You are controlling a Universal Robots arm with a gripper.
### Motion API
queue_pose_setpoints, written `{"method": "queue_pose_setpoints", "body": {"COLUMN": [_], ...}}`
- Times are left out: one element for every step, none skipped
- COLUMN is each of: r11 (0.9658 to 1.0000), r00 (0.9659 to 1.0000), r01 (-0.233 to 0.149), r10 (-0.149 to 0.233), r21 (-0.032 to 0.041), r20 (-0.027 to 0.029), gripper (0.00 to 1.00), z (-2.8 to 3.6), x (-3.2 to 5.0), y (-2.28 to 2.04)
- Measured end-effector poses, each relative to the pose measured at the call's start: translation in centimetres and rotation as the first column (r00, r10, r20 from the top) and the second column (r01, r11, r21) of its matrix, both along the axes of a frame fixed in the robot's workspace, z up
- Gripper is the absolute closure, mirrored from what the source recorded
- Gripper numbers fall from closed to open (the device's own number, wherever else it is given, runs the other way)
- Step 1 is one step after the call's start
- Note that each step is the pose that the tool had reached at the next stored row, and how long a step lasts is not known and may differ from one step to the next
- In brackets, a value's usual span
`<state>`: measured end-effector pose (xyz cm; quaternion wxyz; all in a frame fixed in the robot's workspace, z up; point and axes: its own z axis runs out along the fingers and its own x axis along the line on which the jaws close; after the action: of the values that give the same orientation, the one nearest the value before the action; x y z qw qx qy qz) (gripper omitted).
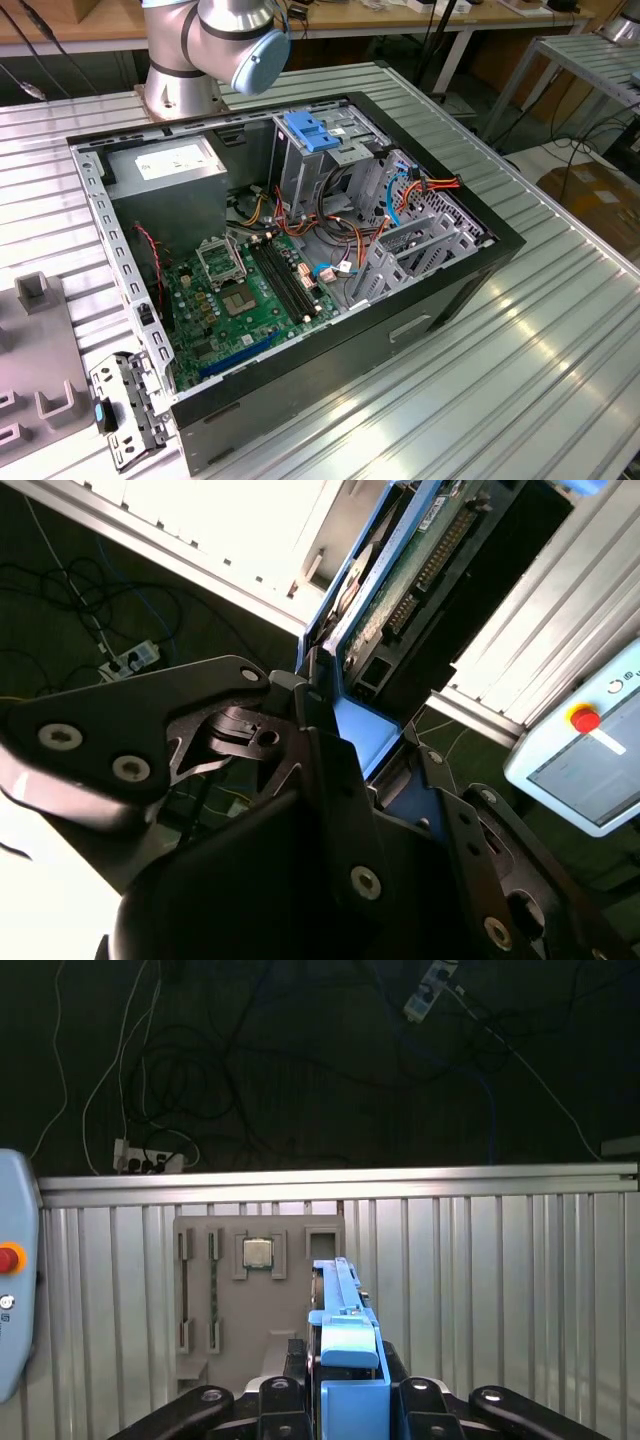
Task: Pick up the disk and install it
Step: 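Pick up the disk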
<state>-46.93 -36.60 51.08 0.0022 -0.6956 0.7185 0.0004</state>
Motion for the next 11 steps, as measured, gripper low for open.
{"method": "queue_pose_setpoints", "body": {"r11": [1.0000, 1.0000, 1.0000, 1.0000, 1.0000, 1.0000, 1.0000, 1.0000, 1.0000, 1.0000, 1.0000], "r00": [1.0000, 1.0000, 1.0000, 1.0000, 1.0000, 1.0000, 1.0000, 1.0000, 1.0000, 1.0000, 1.0000], "r01": [0.000, 0.000, 0.000, 0.000, 0.000, 0.000, 0.000, 0.000, 0.000, 0.000, 0.000], "r10": [0.000, 0.000, 0.000, 0.000, 0.000, 0.000, 0.000, 0.000, 0.000, 0.000, 0.000], "r21": [0.0000, 0.0001, 0.0000, 0.0000, 0.0000, 0.0000, 0.0000, 0.0000, 0.0000, 0.0000, 0.0000], "r20": [0.0002, 0.0002, 0.0001, 0.0001, 0.0001, 0.0001, 0.0001, 0.0001, 0.0001, 0.0001, 0.0001], "gripper": [0.63, 0.63, 0.63, 0.63, 0.63, 0.63, 0.63, 0.63, 0.63, 0.63, 0.63], "z": [-0.01, -0.01, 0.00, 0.00, -0.01, -0.01, 0.00, 0.00, 0.00, -0.01, 0.00], "x": [0.07, 0.15, 0.22, 0.31, 0.38, 0.49, 0.60, 0.71, 0.80, 0.94, 1.08], "y": [0.00, 0.00, 0.00, 0.00, 0.00, -0.01, 0.00, 0.00, 0.00, 0.00, 0.00]}}
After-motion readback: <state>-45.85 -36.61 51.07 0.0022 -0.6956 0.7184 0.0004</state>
